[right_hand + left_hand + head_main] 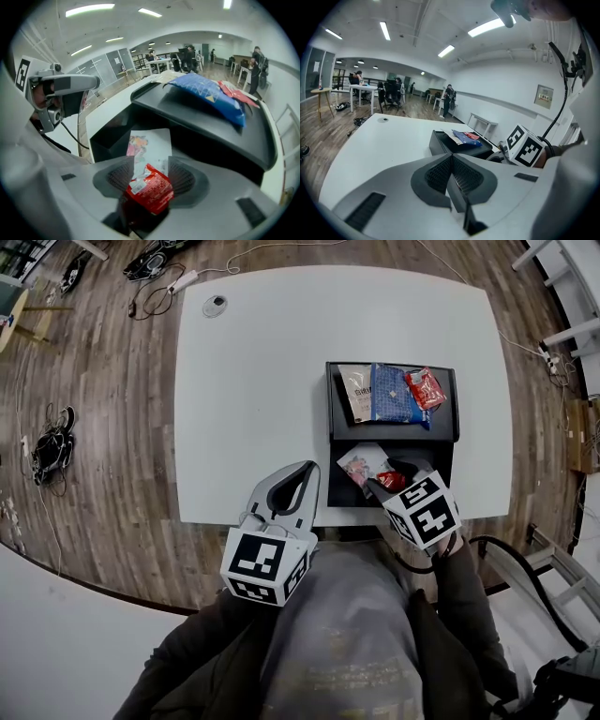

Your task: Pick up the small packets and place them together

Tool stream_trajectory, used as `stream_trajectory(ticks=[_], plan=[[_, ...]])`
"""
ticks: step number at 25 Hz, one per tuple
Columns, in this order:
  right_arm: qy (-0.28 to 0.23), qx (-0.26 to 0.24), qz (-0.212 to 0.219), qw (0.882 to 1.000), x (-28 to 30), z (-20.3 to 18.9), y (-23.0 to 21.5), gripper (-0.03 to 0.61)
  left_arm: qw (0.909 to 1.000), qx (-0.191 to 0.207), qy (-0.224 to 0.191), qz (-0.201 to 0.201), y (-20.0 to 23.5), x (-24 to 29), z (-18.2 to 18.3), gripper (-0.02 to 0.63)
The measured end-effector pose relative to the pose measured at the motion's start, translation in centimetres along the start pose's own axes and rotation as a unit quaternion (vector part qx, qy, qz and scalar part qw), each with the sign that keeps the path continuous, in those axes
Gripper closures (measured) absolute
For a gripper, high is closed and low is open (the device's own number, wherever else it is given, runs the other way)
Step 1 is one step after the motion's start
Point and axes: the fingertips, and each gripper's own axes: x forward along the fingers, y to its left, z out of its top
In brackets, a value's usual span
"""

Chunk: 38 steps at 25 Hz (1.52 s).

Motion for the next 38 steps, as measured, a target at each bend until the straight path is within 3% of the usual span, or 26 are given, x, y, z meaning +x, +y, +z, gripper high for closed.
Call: stream_trajectory(ticks=[3, 8, 15, 23, 38], plan=[[0.009, -0.019, -0.018, 1.000, 0.5, 0.0, 0.0, 0.321, 1.0000, -0.002, -0.001, 0.003, 0.1, 0.0, 0.0, 0.607], [0.017, -0.038, -0.055, 0.998, 0.8, -0.2, -0.5, 0.321, 0.9999, -0.008, 0.003, 0.006, 0.4, -0.1, -0.4, 0.607], [0.011, -0.046, -0.066, 0.997, 0.5, -0.4, -1.1, 0.468, 0.9998, -0.014, -0.003, 0.015, 1.0, -0.5, -0.3, 0.607], [-0.036, -0.047, -0.058, 0.997, -1.5, 1.7, 0.4, 0.545, 0.9999, -0.009, -0.007, 0.011, 0.4, -1.2, -0.1, 0.607], [-0.143, -0.105, -0.057, 0.982, -5.8, 5.5, 4.8, 0.554, 0.9992, 0.013, -0.039, 0.002, -1.2, -2.8, 1.0, 0.607]])
